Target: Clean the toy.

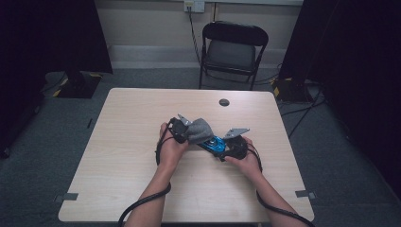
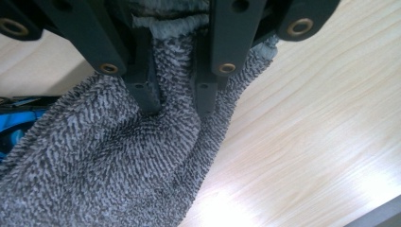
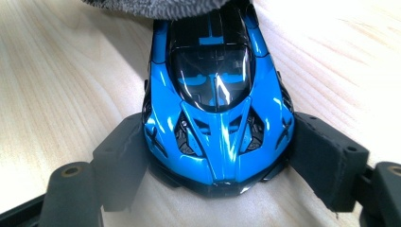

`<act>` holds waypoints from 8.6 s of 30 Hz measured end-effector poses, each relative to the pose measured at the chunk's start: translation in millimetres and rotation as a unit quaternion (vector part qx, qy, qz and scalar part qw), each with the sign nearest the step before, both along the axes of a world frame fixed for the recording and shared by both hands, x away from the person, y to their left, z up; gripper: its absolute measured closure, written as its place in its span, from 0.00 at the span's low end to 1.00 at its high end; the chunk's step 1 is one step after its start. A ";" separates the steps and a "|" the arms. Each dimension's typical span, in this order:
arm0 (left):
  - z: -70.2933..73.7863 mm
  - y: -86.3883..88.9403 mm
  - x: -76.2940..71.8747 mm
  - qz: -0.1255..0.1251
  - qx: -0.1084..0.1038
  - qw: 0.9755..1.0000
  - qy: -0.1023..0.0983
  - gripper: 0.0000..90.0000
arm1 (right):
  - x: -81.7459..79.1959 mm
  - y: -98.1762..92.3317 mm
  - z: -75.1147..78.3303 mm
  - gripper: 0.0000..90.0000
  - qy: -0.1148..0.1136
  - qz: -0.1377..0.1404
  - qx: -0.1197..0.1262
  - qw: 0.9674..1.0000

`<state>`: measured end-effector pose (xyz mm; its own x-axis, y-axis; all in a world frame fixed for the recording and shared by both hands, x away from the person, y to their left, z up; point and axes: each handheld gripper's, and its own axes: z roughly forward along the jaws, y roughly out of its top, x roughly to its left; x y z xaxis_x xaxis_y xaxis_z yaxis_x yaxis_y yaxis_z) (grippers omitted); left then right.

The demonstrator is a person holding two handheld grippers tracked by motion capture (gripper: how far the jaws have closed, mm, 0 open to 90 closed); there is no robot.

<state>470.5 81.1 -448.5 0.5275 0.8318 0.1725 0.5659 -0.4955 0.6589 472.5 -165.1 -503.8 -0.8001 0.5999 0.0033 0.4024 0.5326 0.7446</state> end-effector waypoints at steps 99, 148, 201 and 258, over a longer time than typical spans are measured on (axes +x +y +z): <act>-4.2 -55.1 -33.6 -0.114 -0.013 0.993 0.000 0.82 | 0.1 0.0 0.0 0.26 -0.001 0.000 0.000 1.000; 6.7 -19.4 0.0 -0.033 0.012 0.999 -0.010 0.84 | -0.1 0.1 0.0 0.26 0.000 0.000 0.000 1.000; -13.0 81.4 -25.4 0.063 0.003 0.998 0.023 0.84 | 0.0 0.0 0.0 0.26 0.000 0.000 0.000 1.000; -19.5 76.4 -64.2 0.002 -0.030 1.000 0.008 0.84 | 24.0 37.8 27.8 0.52 -0.001 -0.004 0.014 1.000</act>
<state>406.4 157.5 -468.0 0.5266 0.8425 0.1134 0.5788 -0.4530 0.6781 496.6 -127.3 -476.0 -0.7958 0.6053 0.0184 0.4049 0.5092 0.7595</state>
